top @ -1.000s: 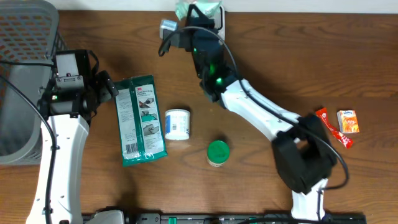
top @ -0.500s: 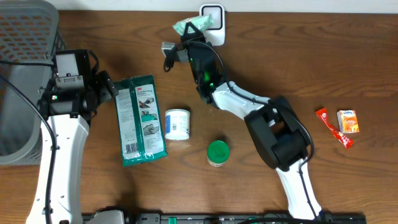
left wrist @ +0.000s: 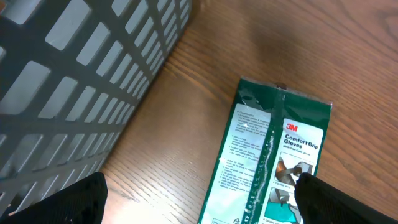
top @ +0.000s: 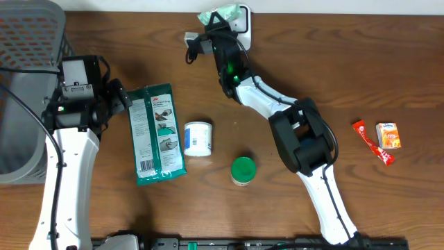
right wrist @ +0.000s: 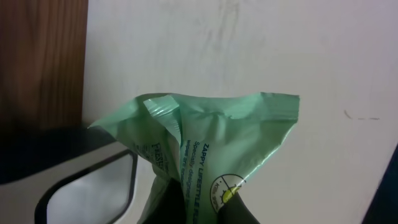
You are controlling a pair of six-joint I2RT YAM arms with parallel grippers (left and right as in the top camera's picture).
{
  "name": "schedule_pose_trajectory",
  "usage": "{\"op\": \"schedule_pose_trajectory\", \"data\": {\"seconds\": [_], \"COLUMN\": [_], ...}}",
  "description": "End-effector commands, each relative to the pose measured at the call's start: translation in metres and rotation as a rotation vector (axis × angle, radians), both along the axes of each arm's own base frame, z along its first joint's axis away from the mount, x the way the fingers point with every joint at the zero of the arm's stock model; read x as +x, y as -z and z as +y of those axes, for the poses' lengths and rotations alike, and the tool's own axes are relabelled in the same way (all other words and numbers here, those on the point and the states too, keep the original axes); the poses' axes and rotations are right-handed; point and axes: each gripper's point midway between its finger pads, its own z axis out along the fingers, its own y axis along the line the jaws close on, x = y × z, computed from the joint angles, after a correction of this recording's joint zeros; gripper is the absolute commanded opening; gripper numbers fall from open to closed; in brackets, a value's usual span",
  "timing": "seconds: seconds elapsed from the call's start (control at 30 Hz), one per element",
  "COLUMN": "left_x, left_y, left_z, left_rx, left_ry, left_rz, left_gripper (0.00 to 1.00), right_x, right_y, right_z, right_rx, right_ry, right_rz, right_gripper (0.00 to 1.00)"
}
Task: Scan the item barcode
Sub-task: 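Hold the wipes pouch in front of the scanner window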
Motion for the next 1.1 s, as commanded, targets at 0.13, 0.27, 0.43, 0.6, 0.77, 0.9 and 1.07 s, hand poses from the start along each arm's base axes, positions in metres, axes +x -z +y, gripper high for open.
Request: {"op": "schedule_pose_trajectory", "data": {"seconds": [0.13,0.27,0.43,0.6,0.77,0.9,1.07], "left_x": [0.003,0.003,0.003,0.003,0.003,0.003,0.003], "left_y": [-0.009,-0.009,-0.009,-0.009,-0.009,-0.009,-0.009], "left_z": [0.003,0.003,0.003,0.003,0.003,0.003,0.003], "left_rx": [0.009,0.009,0.009,0.009,0.009,0.009,0.009], "left_ry": [-0.01,-0.01,-0.01,-0.01,-0.01,-0.01,-0.01], "left_rz": [-0.022,-0.022,-0.022,-0.022,-0.023,-0.022,-0.022], "left_gripper": [0.96,0.96,0.96,0.96,0.96,0.96,0.96], "right_x": [0.019,0.025,0.029,0.028,0.032,0.03,0.026], "right_y": [-0.005,-0.017,-0.035,-0.018,0.005,0.024,0.031], "right_z": [-0.021,-0.027,-0.023,-0.022,-0.023,-0.016,-0.009], "right_rx": [0.133,0.154,0.163,0.14,0.143,0.136,0.13], "right_ry": [0.002,0.007,0.003,0.007,0.011,0.013,0.007], "right_rz": [0.012,-0.008,-0.025,0.037,0.041,0.053,0.062], "right_gripper": [0.01,0.01,0.01,0.01,0.01,0.01,0.01]}}
